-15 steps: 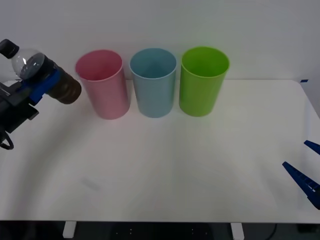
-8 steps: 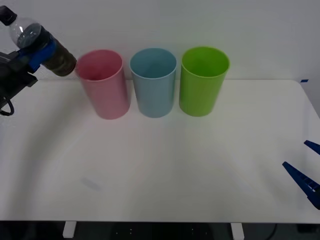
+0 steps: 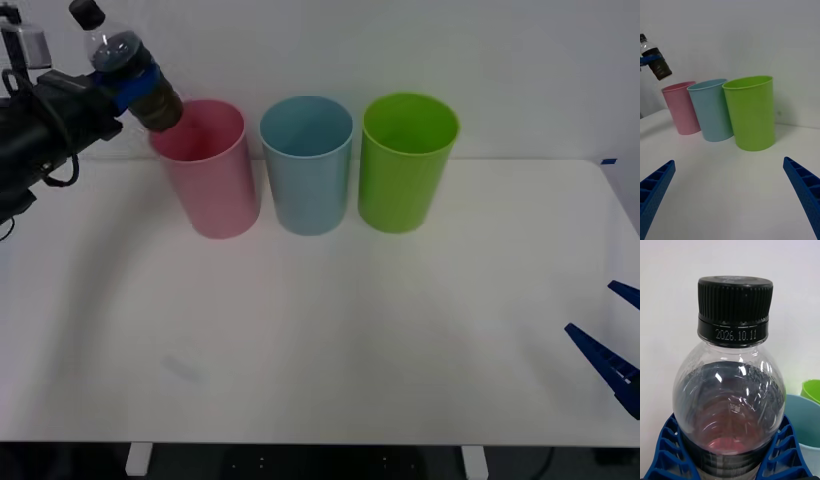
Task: Grasp the object on the table and drop it into the matching bin: aluminum can to the light blue bin, PET bottle to the pink bin.
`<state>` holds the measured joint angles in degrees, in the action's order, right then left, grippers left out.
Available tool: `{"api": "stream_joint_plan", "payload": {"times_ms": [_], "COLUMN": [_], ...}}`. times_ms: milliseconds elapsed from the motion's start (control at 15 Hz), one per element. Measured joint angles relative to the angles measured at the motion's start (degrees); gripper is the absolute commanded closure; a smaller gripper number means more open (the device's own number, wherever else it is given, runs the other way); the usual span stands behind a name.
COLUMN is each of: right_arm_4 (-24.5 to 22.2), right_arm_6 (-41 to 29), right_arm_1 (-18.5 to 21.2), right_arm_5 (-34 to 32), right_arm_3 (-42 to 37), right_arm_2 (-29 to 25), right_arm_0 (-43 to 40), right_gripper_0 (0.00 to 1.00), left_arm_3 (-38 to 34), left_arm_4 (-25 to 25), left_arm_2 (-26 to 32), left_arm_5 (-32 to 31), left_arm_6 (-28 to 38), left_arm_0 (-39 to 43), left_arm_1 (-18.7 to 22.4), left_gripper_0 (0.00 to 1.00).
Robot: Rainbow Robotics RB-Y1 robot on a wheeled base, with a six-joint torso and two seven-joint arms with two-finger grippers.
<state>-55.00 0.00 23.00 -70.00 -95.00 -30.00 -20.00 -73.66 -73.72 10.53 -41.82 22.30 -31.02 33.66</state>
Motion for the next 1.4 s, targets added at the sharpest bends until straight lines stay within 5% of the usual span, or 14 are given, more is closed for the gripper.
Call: {"api": "stream_joint_plan", "payload": {"times_ms": [333,467,533,1000,1400], "right_arm_4": [0.00,0.00,0.00,0.00,0.00], "right_arm_6": [0.00,0.00,0.00,0.00,0.00], "right_arm_1": [0.00,0.00,0.00,0.00,0.00], "right_arm_5": [0.00,0.00,0.00,0.00,0.00], "right_arm_3": [0.00,0.00,0.00,0.00,0.00], "right_arm_2": [0.00,0.00,0.00,0.00,0.00], "right_arm_0": [0.00,0.00,0.00,0.00,0.00], "right_gripper_0": [0.00,0.00,0.00,0.00,0.00], "left_arm_3": [8.59,8.96,8.97,9.03,3.16], "left_arm_4": [-0.89,-0.90,-0.89,0.09,8.14], "left_arm_2": [-4.26,-4.61,-4.71,-4.79,-3.69], "left_arm_5": [0.08,0.12,0.06,-0.51,-1.48], "left_arm_6": [-1.93,-2.34,-2.56,-3.40,-4.13], "left_arm_0": [-7.75,-8.08,-8.09,-7.72,0.48], "left_arm_1": [-0.08,-0.16,-0.20,-0.33,-0.27], "left_gripper_0": [0.99,0.76,0.00,0.00,0.00]}}
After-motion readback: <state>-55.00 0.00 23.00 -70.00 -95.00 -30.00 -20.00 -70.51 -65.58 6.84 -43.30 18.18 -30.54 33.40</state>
